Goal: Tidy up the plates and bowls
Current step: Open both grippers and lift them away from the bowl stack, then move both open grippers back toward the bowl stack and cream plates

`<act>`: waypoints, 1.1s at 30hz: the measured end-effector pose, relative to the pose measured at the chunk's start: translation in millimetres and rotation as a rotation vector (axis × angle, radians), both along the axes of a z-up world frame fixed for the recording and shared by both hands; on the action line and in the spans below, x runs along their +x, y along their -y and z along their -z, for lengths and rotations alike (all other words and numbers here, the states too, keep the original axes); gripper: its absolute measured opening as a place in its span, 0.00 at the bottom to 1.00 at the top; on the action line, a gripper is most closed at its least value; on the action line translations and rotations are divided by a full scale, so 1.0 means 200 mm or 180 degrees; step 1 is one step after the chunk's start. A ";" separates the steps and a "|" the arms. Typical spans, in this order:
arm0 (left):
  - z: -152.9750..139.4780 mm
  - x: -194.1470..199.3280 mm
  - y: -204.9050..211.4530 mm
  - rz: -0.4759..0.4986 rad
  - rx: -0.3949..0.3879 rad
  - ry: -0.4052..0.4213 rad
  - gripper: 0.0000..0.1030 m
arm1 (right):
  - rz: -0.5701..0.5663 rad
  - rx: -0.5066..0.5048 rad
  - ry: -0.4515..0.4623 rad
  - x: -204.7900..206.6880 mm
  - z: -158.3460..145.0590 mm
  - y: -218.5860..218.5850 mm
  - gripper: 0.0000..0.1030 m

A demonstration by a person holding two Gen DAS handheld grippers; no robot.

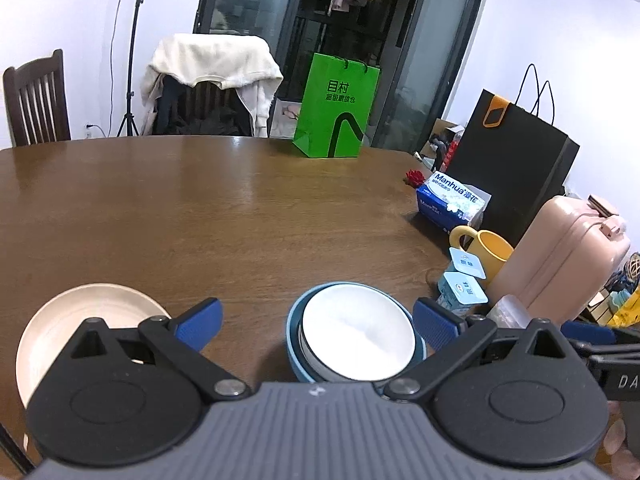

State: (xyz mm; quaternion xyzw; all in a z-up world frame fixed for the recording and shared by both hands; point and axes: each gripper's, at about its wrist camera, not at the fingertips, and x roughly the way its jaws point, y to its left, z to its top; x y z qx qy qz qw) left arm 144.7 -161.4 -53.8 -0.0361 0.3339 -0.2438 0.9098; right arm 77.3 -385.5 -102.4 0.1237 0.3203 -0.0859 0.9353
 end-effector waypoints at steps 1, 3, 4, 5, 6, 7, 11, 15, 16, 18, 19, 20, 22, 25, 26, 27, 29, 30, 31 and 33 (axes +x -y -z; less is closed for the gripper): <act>0.00 -0.01 -0.01 -0.0018 -0.0034 -0.0013 1.00 | 0.0005 0.0015 -0.0010 -0.02 0.00 0.00 1.00; -0.01 -0.03 -0.02 -0.0043 -0.0061 -0.0037 1.00 | 0.0038 0.0015 -0.0098 -0.05 0.02 -0.01 1.00; -0.01 -0.04 -0.03 -0.0045 -0.0067 -0.0035 1.00 | 0.0060 0.0033 -0.0132 -0.06 0.03 -0.01 1.00; -0.01 -0.05 -0.03 -0.0046 -0.0066 -0.0029 1.00 | 0.0067 0.0054 -0.0140 -0.08 0.04 -0.01 1.00; -0.02 -0.06 -0.03 -0.0050 -0.0065 -0.0026 1.00 | 0.0065 0.0067 -0.0135 -0.09 0.04 -0.01 1.00; -0.02 -0.07 -0.04 -0.0050 -0.0072 -0.0028 1.00 | 0.0062 0.0066 -0.0114 -0.10 0.04 -0.02 1.00; -0.04 -0.12 -0.04 -0.0045 -0.0113 -0.0059 1.00 | 0.0032 0.0040 -0.0027 -0.14 0.01 -0.03 1.00; -0.06 -0.14 -0.03 -0.0008 -0.0128 -0.0062 1.00 | -0.0010 0.0097 -0.0023 -0.15 0.01 -0.04 1.00; -0.06 -0.15 -0.02 -0.0002 -0.0125 -0.0067 1.00 | -0.0015 0.0113 -0.0027 -0.15 0.01 -0.04 1.00; -0.07 -0.16 -0.02 -0.0005 -0.0150 -0.0081 1.00 | -0.0014 0.0131 -0.0042 -0.16 0.01 -0.04 1.00; -0.08 -0.16 -0.02 -0.0003 -0.0171 -0.0086 1.00 | -0.0009 0.0138 -0.0040 -0.16 0.01 -0.04 1.00; -0.08 -0.17 -0.02 0.0005 -0.0196 -0.0090 1.00 | -0.0004 0.0146 -0.0027 -0.17 0.00 -0.04 1.00; -0.09 -0.17 -0.02 0.0038 -0.0255 -0.0103 1.00 | 0.0013 0.0139 0.0006 -0.19 -0.02 -0.04 1.00; -0.10 -0.18 -0.01 0.0088 -0.0272 -0.0121 1.00 | 0.0046 0.0130 0.0050 -0.21 -0.03 -0.03 1.00; -0.10 -0.18 0.00 0.0100 -0.0261 -0.0124 1.00 | 0.0055 0.0137 0.0056 -0.22 -0.03 -0.03 1.00; -0.11 -0.18 0.00 0.0109 -0.0256 -0.0133 1.00 | 0.0067 0.0148 0.0057 -0.22 -0.03 -0.02 1.00; -0.11 -0.18 0.00 0.0122 -0.0280 -0.0150 1.00 | 0.0083 0.0168 0.0055 -0.22 -0.03 -0.02 1.00; -0.12 -0.18 0.00 0.0128 -0.0284 -0.0156 1.00 | 0.0088 0.0177 0.0058 -0.23 -0.04 -0.02 1.00; -0.12 -0.18 0.00 0.0138 -0.0293 -0.0155 1.00 | 0.0090 0.0186 0.0066 -0.23 -0.04 -0.01 1.00; -0.14 -0.18 0.01 0.0156 -0.0299 -0.0121 1.00 | 0.0085 0.0195 0.0099 -0.23 -0.06 -0.01 1.00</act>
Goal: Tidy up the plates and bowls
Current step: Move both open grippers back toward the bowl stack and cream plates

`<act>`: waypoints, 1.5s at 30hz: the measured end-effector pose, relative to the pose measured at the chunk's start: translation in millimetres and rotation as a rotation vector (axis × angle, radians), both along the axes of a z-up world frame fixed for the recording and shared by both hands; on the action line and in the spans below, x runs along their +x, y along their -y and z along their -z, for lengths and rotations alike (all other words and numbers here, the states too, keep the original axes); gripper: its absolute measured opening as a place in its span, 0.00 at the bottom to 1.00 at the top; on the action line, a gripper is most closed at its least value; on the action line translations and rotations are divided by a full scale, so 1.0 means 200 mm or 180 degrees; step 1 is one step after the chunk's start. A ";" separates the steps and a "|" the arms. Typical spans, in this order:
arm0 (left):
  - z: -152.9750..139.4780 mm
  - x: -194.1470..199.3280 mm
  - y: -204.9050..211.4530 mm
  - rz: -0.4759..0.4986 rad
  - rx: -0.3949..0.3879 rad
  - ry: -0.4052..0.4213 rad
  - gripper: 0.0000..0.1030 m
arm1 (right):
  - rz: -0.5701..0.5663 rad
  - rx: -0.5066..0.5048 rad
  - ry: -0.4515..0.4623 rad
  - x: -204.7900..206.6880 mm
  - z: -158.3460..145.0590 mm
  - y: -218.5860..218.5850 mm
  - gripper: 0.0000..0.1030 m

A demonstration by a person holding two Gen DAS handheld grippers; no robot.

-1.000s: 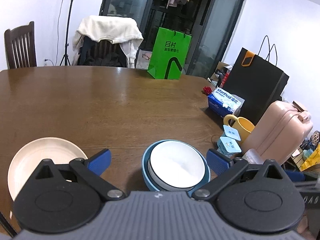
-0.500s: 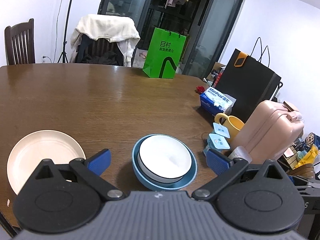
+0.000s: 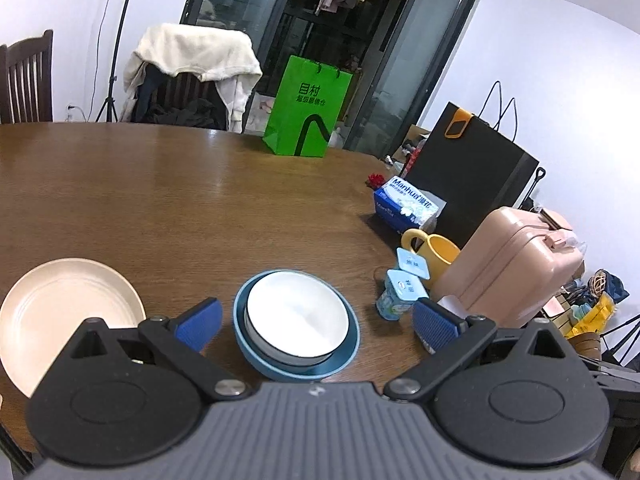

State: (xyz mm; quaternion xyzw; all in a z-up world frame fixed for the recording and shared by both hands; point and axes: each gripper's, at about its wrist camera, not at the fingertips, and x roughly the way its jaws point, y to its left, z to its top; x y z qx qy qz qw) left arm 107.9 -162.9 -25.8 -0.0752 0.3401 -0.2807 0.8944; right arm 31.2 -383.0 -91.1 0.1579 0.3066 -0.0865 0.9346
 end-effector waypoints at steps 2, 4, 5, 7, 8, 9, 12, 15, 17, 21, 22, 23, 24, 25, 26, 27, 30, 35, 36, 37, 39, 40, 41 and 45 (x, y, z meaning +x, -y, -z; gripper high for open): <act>-0.01 0.01 0.01 0.0011 0.0004 0.0043 1.00 | 0.0000 -0.0016 0.0034 0.00 -0.01 0.00 1.00; -0.02 0.01 0.01 0.0025 -0.0002 0.0065 1.00 | 0.0015 -0.0031 0.0051 0.00 -0.02 0.00 1.00; -0.01 0.01 0.02 0.0028 0.0001 0.0067 1.00 | 0.0030 -0.0024 0.0051 0.00 -0.02 0.00 1.00; -0.01 0.02 0.03 0.0034 0.0032 0.0096 1.00 | 0.0068 0.0010 0.0046 0.01 -0.02 0.01 1.00; -0.01 0.03 0.04 0.0048 0.0035 0.0113 1.00 | 0.0089 0.0029 0.0045 0.02 -0.02 0.02 1.00; -0.01 0.04 0.04 0.0066 0.0035 0.0117 1.00 | 0.0107 0.0041 0.0042 0.03 -0.02 0.03 1.00; 0.00 0.07 0.06 0.0095 0.0033 0.0080 1.00 | 0.0142 0.0049 0.0035 0.05 -0.02 0.04 1.00; 0.01 0.12 0.06 0.0101 -0.0018 0.0059 1.00 | 0.0148 0.0047 0.0038 0.08 -0.04 0.04 1.00; 0.01 0.16 0.05 0.0082 -0.0027 0.0043 1.00 | 0.0125 0.0049 0.0025 0.12 -0.04 0.04 1.00; 0.03 0.24 0.04 0.0037 0.0008 -0.0030 1.00 | 0.0096 0.0080 -0.0032 0.20 -0.03 0.04 1.00; 0.04 0.26 0.04 0.0028 0.0035 -0.0049 1.00 | 0.0093 0.0090 -0.0064 0.23 -0.03 0.04 1.00; 0.05 0.28 0.03 0.0014 0.0055 -0.0061 1.00 | 0.0095 0.0107 -0.0102 0.26 -0.02 0.04 1.00; 0.05 0.29 0.03 0.0002 0.0073 -0.0072 1.00 | 0.0099 0.0124 -0.0144 0.29 -0.01 0.04 1.00; 0.06 0.31 0.03 -0.0007 0.0092 -0.0091 1.00 | 0.0101 0.0141 -0.0177 0.31 0.00 0.05 1.00; 0.07 0.33 0.02 -0.0014 0.0108 -0.0112 1.00 | 0.0104 0.0166 -0.0215 0.33 0.01 0.05 1.00; 0.08 0.35 0.02 -0.0021 0.0122 -0.0137 1.00 | 0.0106 0.0188 -0.0243 0.35 0.02 0.05 1.00; 0.13 0.41 0.01 -0.0035 0.0177 -0.0244 1.00 | 0.0112 0.0248 -0.0330 0.41 0.05 0.05 1.00; 0.20 0.50 0.00 -0.0025 0.0232 -0.0422 1.00 | 0.0148 0.0366 -0.0557 0.51 0.13 0.06 1.00; 0.23 0.52 0.00 -0.0020 0.0241 -0.0473 1.00 | 0.0152 0.0384 -0.0596 0.54 0.15 0.06 1.00; 0.25 0.54 0.00 -0.0013 0.0245 -0.0531 1.00 | 0.0159 0.0408 -0.0649 0.56 0.17 0.06 1.00; 0.30 0.58 -0.01 -0.0001 0.0253 -0.0642 1.00 | 0.0161 0.0448 -0.0747 0.60 0.21 0.07 1.00; 0.32 0.60 -0.01 0.0002 0.0256 -0.0701 1.00 | 0.0159 0.0459 -0.0791 0.62 0.22 0.07 1.00; 0.34 0.63 -0.01 0.0000 0.0257 -0.0754 1.00 | 0.0152 0.0473 -0.0843 0.64 0.24 0.07 1.00; 0.44 0.71 -0.01 -0.0004 0.0289 -0.0981 1.00 | 0.0134 0.0537 -0.1027 0.73 0.32 0.08 1.00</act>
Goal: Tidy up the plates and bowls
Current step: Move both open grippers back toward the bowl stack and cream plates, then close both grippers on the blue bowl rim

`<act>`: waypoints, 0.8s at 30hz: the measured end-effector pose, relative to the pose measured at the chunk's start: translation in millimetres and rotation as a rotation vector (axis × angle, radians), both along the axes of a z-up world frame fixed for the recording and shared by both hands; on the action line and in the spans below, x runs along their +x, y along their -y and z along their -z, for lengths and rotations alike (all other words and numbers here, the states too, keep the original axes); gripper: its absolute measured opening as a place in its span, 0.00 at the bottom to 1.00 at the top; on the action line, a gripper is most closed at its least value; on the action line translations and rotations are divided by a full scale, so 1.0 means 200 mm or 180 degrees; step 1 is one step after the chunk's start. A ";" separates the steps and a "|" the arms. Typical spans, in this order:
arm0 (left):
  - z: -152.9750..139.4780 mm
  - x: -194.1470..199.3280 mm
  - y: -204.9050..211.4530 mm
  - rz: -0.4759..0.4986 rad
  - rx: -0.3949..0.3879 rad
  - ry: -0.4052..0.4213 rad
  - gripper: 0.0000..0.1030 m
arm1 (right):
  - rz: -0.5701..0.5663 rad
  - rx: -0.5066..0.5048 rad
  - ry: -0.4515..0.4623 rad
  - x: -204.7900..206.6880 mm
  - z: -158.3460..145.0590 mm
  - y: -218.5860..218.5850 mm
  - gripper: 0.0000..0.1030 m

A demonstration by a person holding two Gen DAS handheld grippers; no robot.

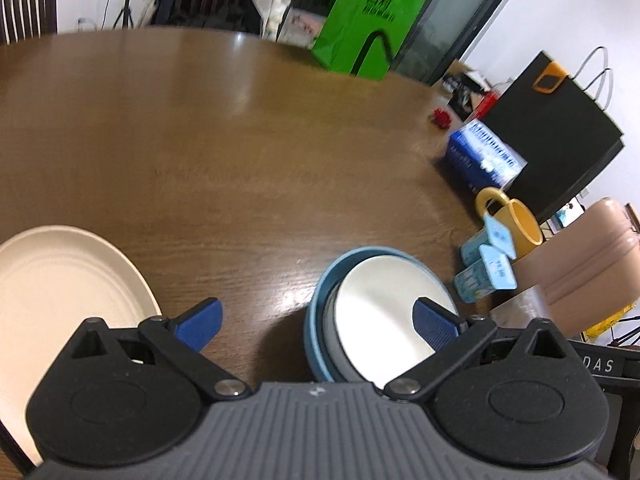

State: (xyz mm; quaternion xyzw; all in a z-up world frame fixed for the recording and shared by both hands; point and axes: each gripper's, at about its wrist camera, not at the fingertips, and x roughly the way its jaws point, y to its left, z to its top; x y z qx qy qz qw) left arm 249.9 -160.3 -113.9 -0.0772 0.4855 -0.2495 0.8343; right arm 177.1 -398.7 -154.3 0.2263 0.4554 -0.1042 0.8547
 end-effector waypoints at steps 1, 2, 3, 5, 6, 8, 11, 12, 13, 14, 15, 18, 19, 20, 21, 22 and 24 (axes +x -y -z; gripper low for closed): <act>0.03 0.02 0.00 0.0000 -0.0002 -0.0064 1.00 | 0.0005 0.0014 -0.0059 0.02 0.02 0.00 1.00; 0.05 0.04 0.01 -0.0001 -0.0004 -0.0116 1.00 | 0.0007 0.0029 -0.0120 0.04 0.04 0.01 1.00; 0.07 0.06 0.01 0.0002 -0.0015 -0.0164 1.00 | 0.0004 0.0052 -0.0170 0.06 0.07 0.01 1.00; 0.11 0.09 0.02 0.0009 -0.0021 -0.0266 1.00 | -0.0017 0.0107 -0.0238 0.09 0.11 0.03 0.99; 0.13 0.11 0.03 0.0005 -0.0012 -0.0317 1.00 | -0.0034 0.0128 -0.0265 0.11 0.13 0.03 0.99; 0.16 0.13 0.05 0.0006 -0.0020 -0.0400 1.00 | -0.0074 0.0161 -0.0315 0.14 0.17 0.04 0.98; 0.21 0.16 0.07 0.0022 -0.0009 -0.0471 1.00 | -0.0145 0.0241 -0.0364 0.18 0.23 0.04 0.92; 0.22 0.17 0.07 0.0031 -0.0009 -0.0498 0.99 | -0.0162 0.0269 -0.0372 0.20 0.24 0.05 0.92; 0.23 0.17 0.08 0.0041 -0.0001 -0.0527 0.97 | -0.0178 0.0289 -0.0384 0.21 0.26 0.05 0.91; 0.24 0.18 0.08 0.0061 0.0012 -0.0560 0.95 | -0.0186 0.0301 -0.0399 0.22 0.28 0.05 0.91; 0.26 0.18 0.09 0.0082 0.0021 -0.0596 0.90 | -0.0193 0.0319 -0.0414 0.22 0.29 0.05 0.90; 0.29 0.20 0.12 0.0112 0.0025 -0.0682 0.77 | -0.0193 0.0417 -0.0449 0.24 0.35 0.07 0.76; 0.30 0.20 0.12 0.0120 0.0014 -0.0708 0.75 | -0.0193 0.0452 -0.0448 0.25 0.36 0.07 0.74; 0.30 0.20 0.13 0.0126 0.0000 -0.0730 0.70 | -0.0193 0.0478 -0.0443 0.25 0.37 0.08 0.71; 0.31 0.21 0.13 0.0129 -0.0020 -0.0754 0.66 | -0.0203 0.0519 -0.0428 0.25 0.38 0.08 0.68; 0.32 0.21 0.13 0.0128 -0.0040 -0.0782 0.63 | -0.0218 0.0561 -0.0415 0.26 0.39 0.08 0.63; 0.33 0.22 0.14 0.0141 -0.0097 -0.0863 0.44 | -0.0253 0.0657 -0.0410 0.27 0.41 0.09 0.52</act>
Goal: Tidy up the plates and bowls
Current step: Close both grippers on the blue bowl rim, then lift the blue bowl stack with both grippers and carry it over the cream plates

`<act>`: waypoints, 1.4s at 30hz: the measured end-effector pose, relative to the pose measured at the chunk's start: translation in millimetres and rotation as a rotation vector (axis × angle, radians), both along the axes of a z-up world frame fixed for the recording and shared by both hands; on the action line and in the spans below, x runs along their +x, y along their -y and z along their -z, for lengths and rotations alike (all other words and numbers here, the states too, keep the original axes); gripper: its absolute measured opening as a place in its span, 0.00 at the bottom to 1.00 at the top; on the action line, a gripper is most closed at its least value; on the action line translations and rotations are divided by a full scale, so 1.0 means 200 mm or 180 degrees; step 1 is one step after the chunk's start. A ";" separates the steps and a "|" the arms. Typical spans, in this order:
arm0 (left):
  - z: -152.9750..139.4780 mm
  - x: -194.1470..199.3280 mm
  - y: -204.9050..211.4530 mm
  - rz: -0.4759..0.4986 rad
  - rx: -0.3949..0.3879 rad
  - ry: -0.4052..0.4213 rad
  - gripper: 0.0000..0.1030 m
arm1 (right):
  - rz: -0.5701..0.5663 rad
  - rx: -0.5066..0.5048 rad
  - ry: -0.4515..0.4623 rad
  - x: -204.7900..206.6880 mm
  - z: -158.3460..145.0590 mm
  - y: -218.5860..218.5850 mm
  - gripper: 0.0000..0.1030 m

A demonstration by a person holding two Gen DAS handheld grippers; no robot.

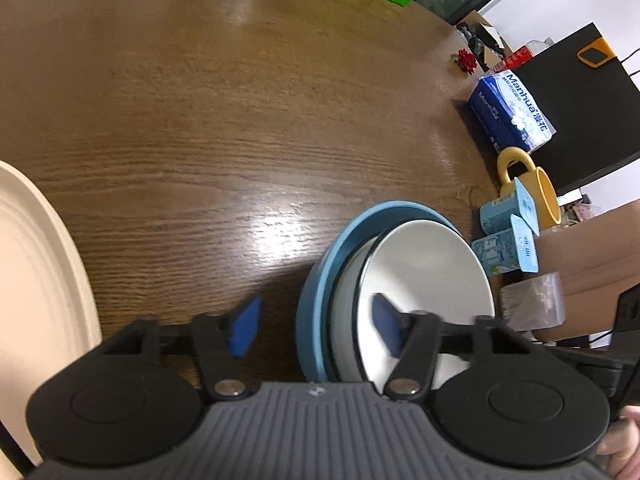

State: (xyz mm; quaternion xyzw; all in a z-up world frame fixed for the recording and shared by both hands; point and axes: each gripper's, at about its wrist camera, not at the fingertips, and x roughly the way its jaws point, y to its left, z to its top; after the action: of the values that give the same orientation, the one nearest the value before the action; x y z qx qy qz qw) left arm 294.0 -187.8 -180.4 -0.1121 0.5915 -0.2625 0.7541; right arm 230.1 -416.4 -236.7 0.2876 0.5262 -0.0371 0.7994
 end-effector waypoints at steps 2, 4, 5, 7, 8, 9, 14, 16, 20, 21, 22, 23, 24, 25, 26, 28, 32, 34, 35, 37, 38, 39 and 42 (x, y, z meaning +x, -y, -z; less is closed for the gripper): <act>0.02 0.01 0.02 0.0034 -0.0051 -0.0092 0.36 | -0.0007 0.0025 -0.0035 0.00 0.02 0.00 0.43; 0.04 0.01 0.04 0.0046 0.0004 -0.0103 0.33 | 0.0017 0.0065 -0.0013 0.00 0.04 0.01 0.41; 0.04 0.01 0.05 0.0035 0.0007 -0.0108 0.33 | 0.0024 0.0076 0.0000 0.00 0.04 0.01 0.40; 0.04 0.01 0.05 0.0025 0.0029 -0.0095 0.33 | 0.0030 0.0089 0.0026 -0.01 0.05 0.02 0.40; 0.03 0.00 0.06 0.0026 0.0044 -0.0082 0.33 | 0.0024 0.0086 0.0033 -0.01 0.05 0.02 0.40; 0.03 0.00 0.06 0.0035 0.0061 -0.0063 0.33 | 0.0021 0.0086 0.0036 -0.01 0.05 0.02 0.40; 0.03 -0.02 0.08 0.0051 0.0101 0.0005 0.33 | -0.0011 0.0064 0.0083 -0.04 0.05 0.03 0.39; 0.02 -0.02 0.08 0.0045 0.0115 0.0029 0.33 | -0.0036 0.0041 0.0105 -0.04 0.03 0.01 0.39; 0.02 -0.04 0.07 0.0040 0.0143 0.0076 0.34 | -0.0077 0.0020 0.0146 -0.04 0.02 0.01 0.38; 0.02 -0.04 0.07 0.0040 0.0151 0.0088 0.33 | -0.0088 0.0015 0.0150 -0.04 0.02 0.01 0.38; 0.01 -0.04 0.07 0.0040 0.0157 0.0100 0.33 | -0.0092 0.0016 0.0157 -0.05 0.02 0.01 0.38; 0.01 -0.05 0.07 0.0044 0.0162 0.0116 0.33 | -0.0098 0.0024 0.0164 -0.05 0.02 0.01 0.38; 0.02 -0.05 0.07 0.0043 0.0164 0.0126 0.33 | -0.0100 0.0033 0.0170 -0.05 0.03 0.00 0.38; 0.02 -0.05 0.07 0.0038 0.0169 0.0130 0.33 | -0.0101 0.0036 0.0175 -0.05 0.03 0.00 0.38; 0.02 -0.06 0.07 0.0034 0.0173 0.0133 0.33 | -0.0105 0.0037 0.0179 -0.05 0.03 0.00 0.38; 0.01 -0.07 0.06 0.0019 0.0176 0.0137 0.33 | -0.0117 0.0042 0.0179 -0.05 0.03 0.00 0.38; 0.00 -0.09 0.04 -0.0014 0.0174 0.0170 0.33 | -0.0142 0.0047 0.0196 -0.05 0.03 0.00 0.38; -0.02 -0.09 0.03 -0.0029 0.0176 0.0191 0.34 | -0.0158 0.0043 0.0212 -0.06 0.02 0.00 0.38; -0.02 -0.09 0.03 -0.0040 0.0178 0.0200 0.33 | -0.0164 0.0043 0.0219 -0.06 0.01 -0.01 0.38; -0.04 -0.10 0.02 -0.0055 0.0180 0.0219 0.33 | -0.0172 0.0052 0.0231 -0.06 0.01 0.00 0.38; -0.05 -0.10 0.01 -0.0066 0.0181 0.0232 0.33 | -0.0175 0.0055 0.0237 -0.06 0.00 0.00 0.38; -0.05 -0.11 0.01 -0.0075 0.0181 0.0241 0.33 | -0.0176 0.0061 0.0244 -0.06 0.00 0.00 0.38; -0.08 -0.11 -0.01 -0.0109 0.0181 0.0278 0.33 | -0.0175 0.0072 0.0264 -0.06 -0.02 0.00 0.38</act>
State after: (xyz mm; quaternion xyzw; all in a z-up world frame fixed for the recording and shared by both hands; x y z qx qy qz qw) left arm 271.2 -186.6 -164.4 -0.0892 0.5633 -0.2373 0.7864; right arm 217.7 -416.9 -232.5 0.2833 0.5008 0.0027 0.8179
